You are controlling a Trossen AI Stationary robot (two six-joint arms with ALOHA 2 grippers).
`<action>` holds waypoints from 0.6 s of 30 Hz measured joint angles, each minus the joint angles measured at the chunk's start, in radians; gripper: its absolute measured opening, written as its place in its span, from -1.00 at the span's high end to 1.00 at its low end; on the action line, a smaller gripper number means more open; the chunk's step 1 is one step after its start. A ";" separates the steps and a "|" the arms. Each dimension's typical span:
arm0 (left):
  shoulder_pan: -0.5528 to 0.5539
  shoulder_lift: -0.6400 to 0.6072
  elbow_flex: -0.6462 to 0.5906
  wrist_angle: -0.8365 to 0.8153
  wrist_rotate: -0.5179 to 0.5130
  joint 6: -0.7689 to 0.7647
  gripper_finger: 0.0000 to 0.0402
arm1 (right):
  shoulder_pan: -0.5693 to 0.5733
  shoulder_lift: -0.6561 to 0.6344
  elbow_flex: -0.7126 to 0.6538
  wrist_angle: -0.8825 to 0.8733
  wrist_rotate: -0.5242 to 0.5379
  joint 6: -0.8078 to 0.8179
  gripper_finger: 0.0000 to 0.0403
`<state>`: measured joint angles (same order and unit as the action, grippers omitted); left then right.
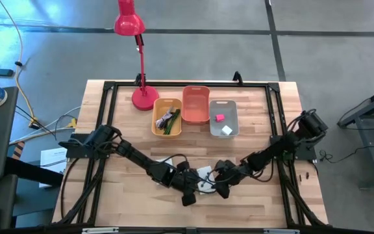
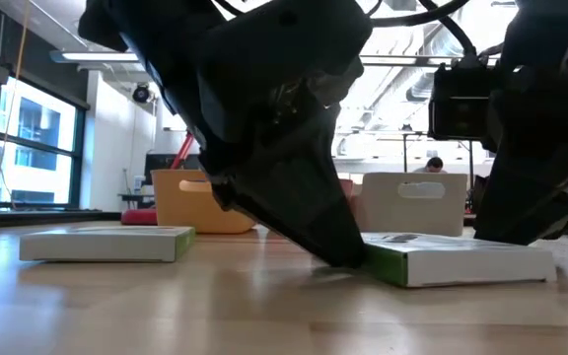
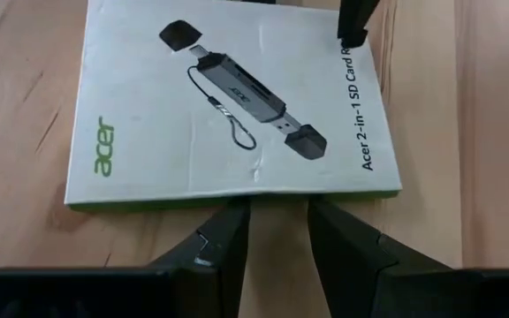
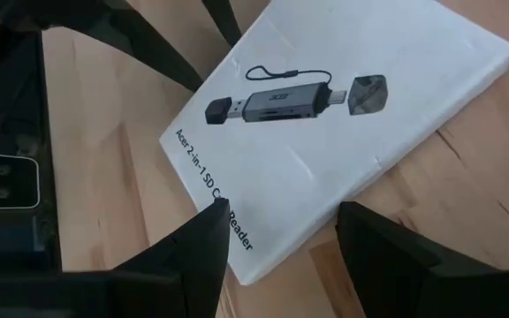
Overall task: Pick and place items into bin
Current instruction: Put the right white card reader box into the orange bin
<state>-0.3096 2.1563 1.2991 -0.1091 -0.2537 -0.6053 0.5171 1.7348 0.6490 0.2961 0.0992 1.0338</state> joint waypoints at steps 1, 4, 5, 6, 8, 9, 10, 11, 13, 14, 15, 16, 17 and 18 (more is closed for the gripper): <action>0.001 0.000 0.001 -0.007 0.008 0.007 0.45 | 0.000 0.000 0.000 0.000 -0.001 -0.001 0.01; 0.001 0.000 0.001 -0.014 0.017 0.036 0.45 | -0.001 0.001 0.000 0.010 -0.003 0.001 0.01; 0.001 0.000 0.000 -0.017 0.017 0.045 0.45 | -0.001 0.002 0.000 0.015 -0.007 0.001 0.01; 0.001 0.000 0.000 -0.019 0.018 0.053 0.45 | -0.001 0.002 0.000 0.020 -0.012 0.000 0.01; 0.002 -0.002 0.000 -0.028 0.025 0.063 0.45 | -0.002 0.003 0.000 0.031 -0.034 -0.001 0.01; 0.002 -0.002 0.000 -0.033 0.030 0.069 0.45 | -0.003 0.003 0.000 0.035 -0.047 -0.001 0.01; 0.002 -0.002 0.000 -0.036 0.035 0.080 0.45 | -0.003 0.003 0.000 0.038 -0.057 0.001 0.01; 0.002 -0.002 0.000 -0.038 0.041 0.093 0.45 | -0.003 0.003 -0.002 0.041 -0.064 0.010 0.01; 0.003 -0.003 0.000 -0.043 0.055 0.111 0.45 | -0.005 0.003 -0.014 0.055 -0.067 0.072 0.01; 0.003 -0.003 0.000 -0.046 0.059 0.112 0.45 | -0.008 0.002 -0.025 0.067 -0.066 0.121 0.01; 0.003 -0.003 0.000 -0.047 0.060 0.112 0.45 | -0.013 0.002 -0.040 0.079 -0.063 0.180 0.01; 0.002 -0.003 0.000 -0.047 0.060 0.111 0.45 | -0.014 0.001 -0.059 0.101 -0.055 0.230 0.01; 0.002 -0.003 0.000 -0.046 0.060 0.112 0.45 | -0.014 0.000 -0.076 0.124 -0.044 0.269 0.01; 0.002 -0.003 0.000 -0.046 0.061 0.112 0.45 | -0.014 0.000 -0.093 0.153 -0.027 0.301 0.01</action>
<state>-0.3075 2.1532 1.2995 -0.1552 -0.1930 -0.4936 0.5030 1.7345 0.5556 0.4490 0.0726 1.3351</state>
